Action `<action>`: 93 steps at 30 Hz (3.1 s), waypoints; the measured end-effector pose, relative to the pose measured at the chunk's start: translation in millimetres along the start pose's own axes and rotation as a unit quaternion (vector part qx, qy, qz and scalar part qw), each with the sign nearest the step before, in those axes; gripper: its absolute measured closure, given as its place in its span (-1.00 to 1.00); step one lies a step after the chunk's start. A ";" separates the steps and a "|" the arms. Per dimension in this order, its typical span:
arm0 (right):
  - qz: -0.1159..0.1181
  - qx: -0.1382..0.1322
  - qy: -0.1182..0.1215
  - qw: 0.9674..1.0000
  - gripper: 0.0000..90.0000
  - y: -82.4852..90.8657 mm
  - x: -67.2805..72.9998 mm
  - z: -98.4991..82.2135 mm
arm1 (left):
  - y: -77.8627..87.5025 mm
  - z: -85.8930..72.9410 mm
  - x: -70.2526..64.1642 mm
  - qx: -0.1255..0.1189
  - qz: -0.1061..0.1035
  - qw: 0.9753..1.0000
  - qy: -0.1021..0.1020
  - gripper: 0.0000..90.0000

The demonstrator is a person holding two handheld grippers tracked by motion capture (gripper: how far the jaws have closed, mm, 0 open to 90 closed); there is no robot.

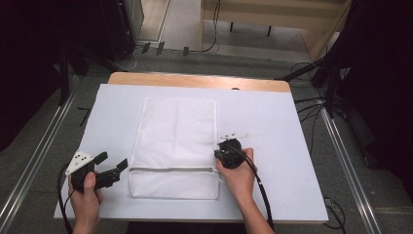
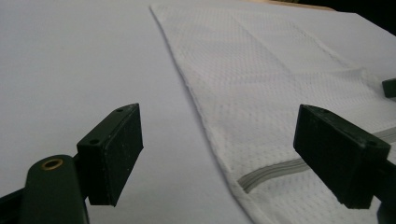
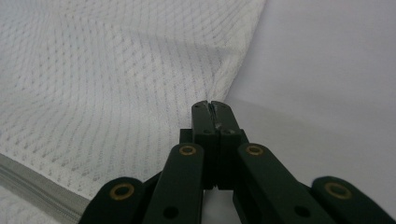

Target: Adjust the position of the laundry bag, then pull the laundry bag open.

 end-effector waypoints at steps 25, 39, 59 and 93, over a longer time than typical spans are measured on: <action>-0.014 -0.020 -0.038 0.999 1.00 34.0 -68.5 -29.8 | -6.8 -4.4 -9.3 0.015 -0.005 1.000 -0.007 -0.65; 0.032 -0.077 -0.022 0.996 0.26 56.3 -82.6 -35.7 | -9.2 -5.4 -15.8 0.019 -0.009 1.000 -0.016 -0.65; 0.069 -0.094 -0.013 0.993 0.00 92.7 -90.5 -95.4 | -25.8 -6.7 -60.8 0.033 -0.060 0.997 -0.033 -0.65; 0.080 -0.096 0.045 0.991 -0.02 74.0 -69.6 -104.6 | -127.5 -5.4 -227.4 0.136 -0.187 0.972 -0.050 0.54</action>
Point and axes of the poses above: each handheld gripper's, and its own axes: y roughly backward along the jaws, z roughly out of its top, x roughly to its left, the point moved 5 cm from there along -y, roughly forward along the jaws, and after that the axes turned 9 degrees about -z, right-handed, at the moved point
